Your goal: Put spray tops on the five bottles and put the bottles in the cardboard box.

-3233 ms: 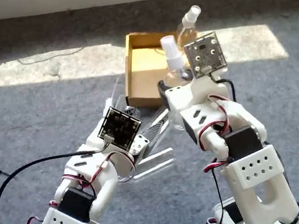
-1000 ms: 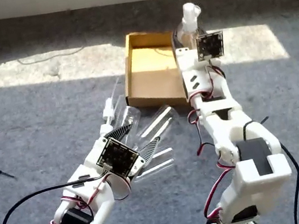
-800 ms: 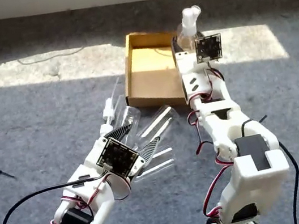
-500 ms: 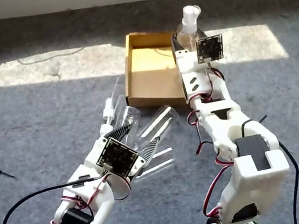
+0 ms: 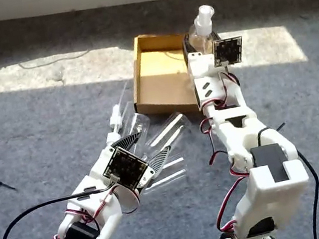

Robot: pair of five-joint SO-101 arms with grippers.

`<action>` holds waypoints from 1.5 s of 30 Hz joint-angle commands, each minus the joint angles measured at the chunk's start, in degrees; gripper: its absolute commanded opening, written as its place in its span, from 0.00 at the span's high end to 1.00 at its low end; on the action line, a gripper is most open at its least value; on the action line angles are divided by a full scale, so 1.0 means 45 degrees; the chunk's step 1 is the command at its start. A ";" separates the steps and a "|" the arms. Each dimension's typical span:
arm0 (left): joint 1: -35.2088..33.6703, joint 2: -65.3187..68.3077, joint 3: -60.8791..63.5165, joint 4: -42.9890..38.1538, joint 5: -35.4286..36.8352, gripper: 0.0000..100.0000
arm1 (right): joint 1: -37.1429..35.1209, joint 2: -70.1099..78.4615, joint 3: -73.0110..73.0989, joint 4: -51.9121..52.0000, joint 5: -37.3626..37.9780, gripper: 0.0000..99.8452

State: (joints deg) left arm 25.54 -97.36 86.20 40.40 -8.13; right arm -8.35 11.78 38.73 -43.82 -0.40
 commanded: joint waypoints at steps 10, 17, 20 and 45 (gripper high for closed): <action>0.0088 -0.0186 -0.0049 -0.0215 -0.0078 0.78 | 0.0361 0.1338 -0.1573 -0.0322 0.0840 1.00; 0.0088 -0.0186 -0.0049 -0.0215 -0.0078 0.78 | 0.0381 0.1690 -0.1963 -0.0322 0.0879 1.00; 0.0088 -0.0205 -0.0049 -0.0215 -0.0078 0.78 | 0.0381 0.1729 -0.1924 -0.0322 0.0879 1.00; 0.0088 -0.0205 -0.0049 -0.0195 -0.0078 0.78 | 0.0635 0.2393 -0.1495 -0.0322 0.0918 1.00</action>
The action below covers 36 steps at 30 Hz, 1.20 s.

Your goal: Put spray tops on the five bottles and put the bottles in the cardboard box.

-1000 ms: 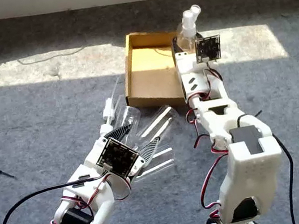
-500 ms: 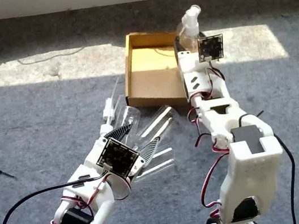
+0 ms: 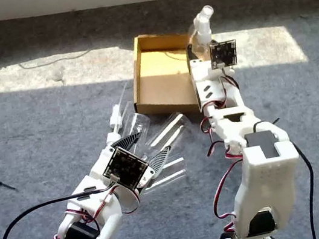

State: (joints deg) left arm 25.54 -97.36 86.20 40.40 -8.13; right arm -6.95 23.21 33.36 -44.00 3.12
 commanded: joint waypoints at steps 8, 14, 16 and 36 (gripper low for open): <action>0.0088 -0.0205 -0.0049 -0.0195 -0.0078 0.78 | 0.0518 0.0010 -0.0205 -0.0283 0.0137 1.00; 0.0088 -0.0205 -0.0049 -0.0195 -0.0078 0.78 | 0.0537 0.0010 -0.0205 -0.0283 0.0137 0.99; 0.0088 -0.0205 -0.0049 -0.0195 -0.0078 0.78 | 0.0537 0.0010 -0.0205 -0.0283 0.0137 0.94; 0.0088 -0.0205 -0.0049 -0.0195 -0.0078 0.78 | 0.0479 -0.0107 -0.0283 -0.0283 0.0996 0.83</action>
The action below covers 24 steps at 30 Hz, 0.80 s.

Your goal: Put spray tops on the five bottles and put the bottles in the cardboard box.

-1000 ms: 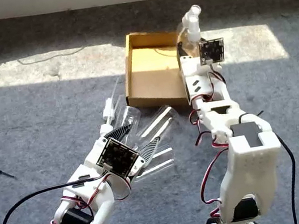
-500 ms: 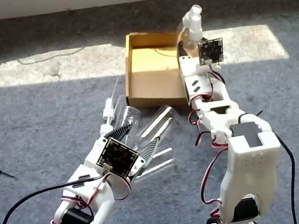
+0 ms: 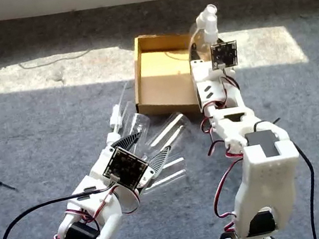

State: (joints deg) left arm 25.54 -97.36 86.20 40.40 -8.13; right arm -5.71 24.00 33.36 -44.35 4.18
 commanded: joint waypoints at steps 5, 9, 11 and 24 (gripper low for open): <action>0.0088 -0.0205 -0.0049 -0.0195 -0.0078 0.78 | 0.0186 -0.0283 -0.0205 -0.1123 0.1192 0.83; 0.0088 -0.0205 -0.0049 -0.0195 -0.0078 0.78 | 0.0186 -0.0283 -0.0205 -0.1104 0.1153 0.83; 0.0088 -0.0205 -0.0049 -0.0195 -0.0078 0.78 | 0.0186 -0.0283 -0.0186 -0.1104 0.1153 0.83; 0.0088 -0.0205 -0.0049 -0.0195 -0.0078 0.78 | 0.0186 -0.0283 -0.0186 -0.1104 0.1133 0.83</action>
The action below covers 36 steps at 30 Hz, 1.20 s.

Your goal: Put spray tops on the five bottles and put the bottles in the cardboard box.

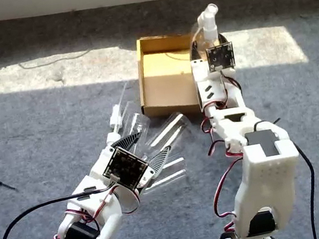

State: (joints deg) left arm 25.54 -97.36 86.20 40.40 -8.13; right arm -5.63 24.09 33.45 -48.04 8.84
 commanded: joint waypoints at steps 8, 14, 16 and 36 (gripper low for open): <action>0.0088 -0.0205 -0.0049 -0.0195 -0.0078 0.78 | 0.0166 -0.0303 -0.0205 -0.0283 0.0098 0.83; 0.0088 -0.0205 -0.0049 -0.0195 -0.0078 0.78 | 0.0166 -0.0303 -0.0205 -0.0283 0.0137 0.83; 0.0088 -0.0205 -0.0049 -0.0195 -0.0078 0.78 | 0.0166 -0.0303 -0.0205 -0.0283 0.0137 0.79; 0.0088 -0.0205 -0.0049 -0.0195 -0.0078 0.78 | 0.0166 -0.0322 -0.0264 -0.0283 0.0176 0.74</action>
State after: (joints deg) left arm 25.54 -97.36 86.20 40.40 -8.13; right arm -5.54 24.09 33.45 -48.04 8.84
